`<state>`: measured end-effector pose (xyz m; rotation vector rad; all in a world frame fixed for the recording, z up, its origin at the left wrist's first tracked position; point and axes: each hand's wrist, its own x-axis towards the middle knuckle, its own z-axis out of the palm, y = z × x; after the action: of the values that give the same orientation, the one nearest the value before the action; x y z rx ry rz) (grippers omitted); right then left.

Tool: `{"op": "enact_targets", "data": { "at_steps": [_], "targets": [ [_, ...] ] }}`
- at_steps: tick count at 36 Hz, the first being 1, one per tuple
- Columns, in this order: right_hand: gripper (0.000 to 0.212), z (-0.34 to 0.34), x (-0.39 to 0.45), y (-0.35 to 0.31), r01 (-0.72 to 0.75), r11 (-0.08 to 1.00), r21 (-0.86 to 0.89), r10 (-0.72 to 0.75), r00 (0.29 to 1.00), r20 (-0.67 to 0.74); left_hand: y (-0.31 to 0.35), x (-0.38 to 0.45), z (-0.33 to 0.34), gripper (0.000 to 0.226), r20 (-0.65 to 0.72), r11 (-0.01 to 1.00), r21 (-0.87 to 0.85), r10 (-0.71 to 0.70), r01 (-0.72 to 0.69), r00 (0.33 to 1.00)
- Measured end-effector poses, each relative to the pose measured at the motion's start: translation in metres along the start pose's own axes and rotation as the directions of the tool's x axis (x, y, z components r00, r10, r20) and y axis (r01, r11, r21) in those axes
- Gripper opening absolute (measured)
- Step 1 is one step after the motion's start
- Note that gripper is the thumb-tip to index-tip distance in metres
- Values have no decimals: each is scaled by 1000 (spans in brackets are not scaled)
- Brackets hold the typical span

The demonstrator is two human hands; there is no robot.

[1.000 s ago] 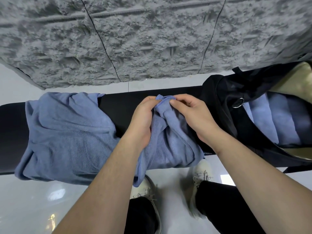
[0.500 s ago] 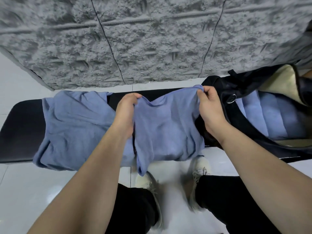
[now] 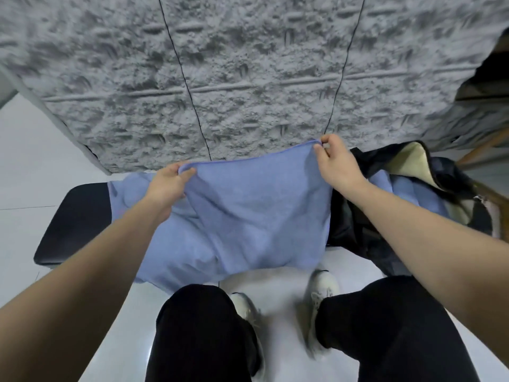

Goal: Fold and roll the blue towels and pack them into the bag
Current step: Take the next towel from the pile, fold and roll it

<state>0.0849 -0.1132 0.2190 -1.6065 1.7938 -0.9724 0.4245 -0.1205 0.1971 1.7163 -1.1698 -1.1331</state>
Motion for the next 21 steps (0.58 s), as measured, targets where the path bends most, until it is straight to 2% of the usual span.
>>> {"op": "enact_targets", "data": {
  "at_steps": [2,6,10,14,17,21],
  "targets": [
    [13,-5,0,-9,-25,1000,-3,25,999,34,10,-5,-6,16,11,1000,18,-15,15,1000],
    [18,-15,7,-21,-100,985,143,99,995,13,34,-10,-19,15,34,998,-20,-58,59,998],
    [15,-25,18,-36,-136,968,211,141,990,-10,60,-13,-28,17,-11,999,43,11,-11,1000],
    [23,-39,29,-50,-114,975,190,125,991,-49,90,-13,-29,19,10,995,-95,21,-20,1000],
    [24,-51,38,-61,-113,977,179,126,990,-60,110,-8,-31,22,-13,991,-116,63,-64,998],
    [20,-63,47,-79,-150,931,332,166,986,-19,131,-2,-33,27,-45,981,-100,163,-167,986]
  ]
}}
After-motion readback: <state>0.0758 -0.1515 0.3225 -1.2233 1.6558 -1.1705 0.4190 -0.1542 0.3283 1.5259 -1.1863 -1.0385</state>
